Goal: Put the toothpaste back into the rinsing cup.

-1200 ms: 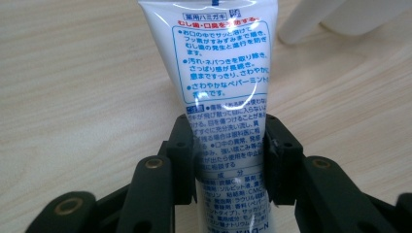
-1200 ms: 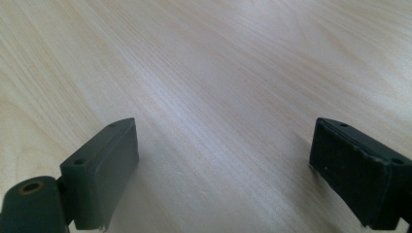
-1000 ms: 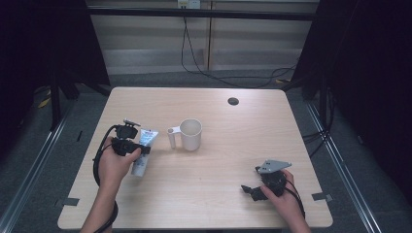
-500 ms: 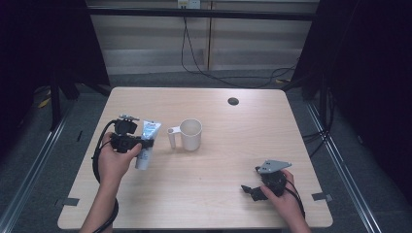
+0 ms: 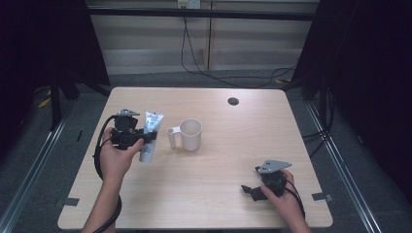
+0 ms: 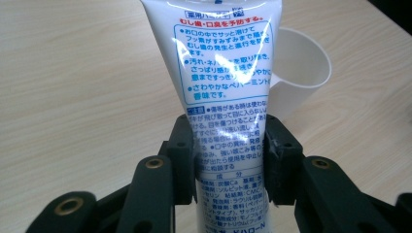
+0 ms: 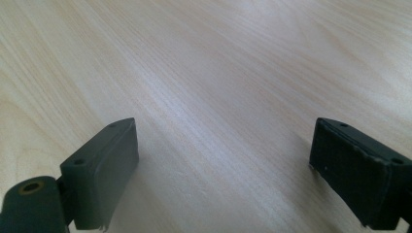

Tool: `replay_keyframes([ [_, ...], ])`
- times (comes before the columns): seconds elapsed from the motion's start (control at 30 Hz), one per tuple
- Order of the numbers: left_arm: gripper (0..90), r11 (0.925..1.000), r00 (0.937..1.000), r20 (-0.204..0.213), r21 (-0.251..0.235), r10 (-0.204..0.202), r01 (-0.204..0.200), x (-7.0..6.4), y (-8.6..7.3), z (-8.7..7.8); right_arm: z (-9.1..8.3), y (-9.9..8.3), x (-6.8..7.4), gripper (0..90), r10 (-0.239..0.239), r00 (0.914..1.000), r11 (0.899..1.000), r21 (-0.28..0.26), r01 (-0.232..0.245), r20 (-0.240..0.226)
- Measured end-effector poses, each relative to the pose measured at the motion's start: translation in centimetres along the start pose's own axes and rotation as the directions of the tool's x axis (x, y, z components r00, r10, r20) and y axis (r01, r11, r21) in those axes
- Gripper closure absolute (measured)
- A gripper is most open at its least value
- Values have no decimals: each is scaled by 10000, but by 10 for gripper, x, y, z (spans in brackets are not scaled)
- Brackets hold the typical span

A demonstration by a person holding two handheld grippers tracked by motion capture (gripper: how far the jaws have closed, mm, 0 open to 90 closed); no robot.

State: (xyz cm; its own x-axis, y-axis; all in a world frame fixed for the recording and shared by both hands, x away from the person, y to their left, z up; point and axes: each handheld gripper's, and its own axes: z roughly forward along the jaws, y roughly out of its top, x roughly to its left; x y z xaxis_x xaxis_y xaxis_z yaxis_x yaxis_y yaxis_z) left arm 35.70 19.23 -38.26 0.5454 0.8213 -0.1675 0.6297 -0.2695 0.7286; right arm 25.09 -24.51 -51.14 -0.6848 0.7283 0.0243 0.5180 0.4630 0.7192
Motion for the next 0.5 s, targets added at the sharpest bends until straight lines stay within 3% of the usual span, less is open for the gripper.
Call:
replay_keyframes([
  [0.23, 630, 9965, 9999, -51, -828, 134, -137, -8, 4, -2, 0, 0, 0, 99, -13, 10000, 10000, -3, 13, -1],
  [0.27, 631, 9966, 9994, -27, -736, 358, -359, -7, 5, -2, 0, 0, 0, 99, -1, 10000, 10000, -2, 1, -1],
  [0.37, 631, 9960, 9996, 106, -849, 272, -262, -10, 7, -1, 0, 0, 0, 99, -9, 10000, 10000, -3, 9, 1],
  [0.5, 631, 9952, 9989, 86, -873, 457, -448, -13, 9, 0, 0, 0, 0, 99, -3, 10000, 10000, -1, 3, -2],
])
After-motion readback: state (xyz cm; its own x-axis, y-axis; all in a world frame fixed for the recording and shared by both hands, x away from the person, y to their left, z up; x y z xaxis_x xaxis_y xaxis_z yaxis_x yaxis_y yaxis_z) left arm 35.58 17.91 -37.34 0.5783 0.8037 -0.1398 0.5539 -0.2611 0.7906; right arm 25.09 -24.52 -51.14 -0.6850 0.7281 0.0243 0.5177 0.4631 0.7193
